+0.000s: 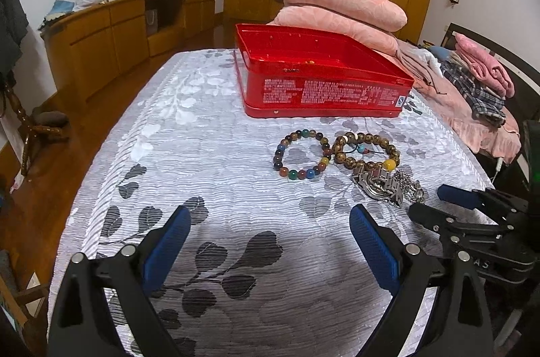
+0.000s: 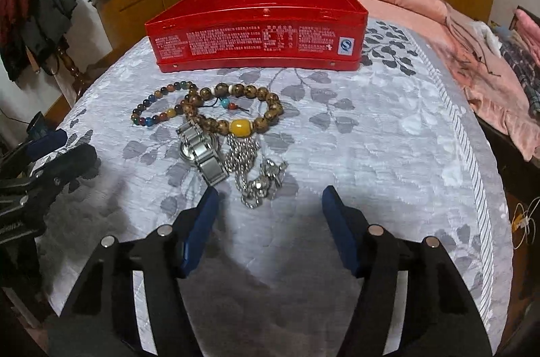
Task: Organize jewelry
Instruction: 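Grasp the silver watch with the left tool while the right tool grasps the silver chain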
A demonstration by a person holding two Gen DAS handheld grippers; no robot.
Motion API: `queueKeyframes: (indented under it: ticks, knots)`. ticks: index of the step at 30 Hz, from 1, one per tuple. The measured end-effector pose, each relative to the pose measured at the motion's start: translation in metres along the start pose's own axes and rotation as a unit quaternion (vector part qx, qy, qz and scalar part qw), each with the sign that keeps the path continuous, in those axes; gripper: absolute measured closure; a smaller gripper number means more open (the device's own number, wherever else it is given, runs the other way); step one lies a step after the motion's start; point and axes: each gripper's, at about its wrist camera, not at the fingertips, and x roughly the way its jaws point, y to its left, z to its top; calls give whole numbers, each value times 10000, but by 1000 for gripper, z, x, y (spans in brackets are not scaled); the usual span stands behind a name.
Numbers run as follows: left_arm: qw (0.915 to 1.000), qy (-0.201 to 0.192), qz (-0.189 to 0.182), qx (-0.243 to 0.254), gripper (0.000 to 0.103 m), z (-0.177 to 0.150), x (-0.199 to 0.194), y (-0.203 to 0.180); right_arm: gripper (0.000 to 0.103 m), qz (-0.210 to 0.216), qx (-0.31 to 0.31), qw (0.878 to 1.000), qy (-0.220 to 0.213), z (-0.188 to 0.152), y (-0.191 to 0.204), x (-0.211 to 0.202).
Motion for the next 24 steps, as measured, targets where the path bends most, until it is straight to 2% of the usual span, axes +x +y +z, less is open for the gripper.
queueKeyframes:
  ticks: [8,12,13,16,18,21,24]
  knots:
    - [9999,77,-51,-40,10,2,9,0,51,-36,-49,10000,76,12,4,11]
    - [9999,110,-95,-46,10,3,13,0,63,-94,-68,9999,84,17,5,15]
    - [9999,119,-101,-34,10,4,13,-1,71,-83,-31,9999,77,18,3,15]
    - [9999,116,-110,-28,10,4,13,-3,84,-5,259,9997,45,18,-10,13]
    - [9998,119,-133,-25,10,5,14,-4,85,94,376,9992,37,16,-17,12]
    - [9998,114,-168,2,10,6,14,-8,87,-4,302,9995,-2,15,-16,7]
    - [9997,131,-188,11,10,6,15,-11,84,13,231,9997,11,16,-12,7]
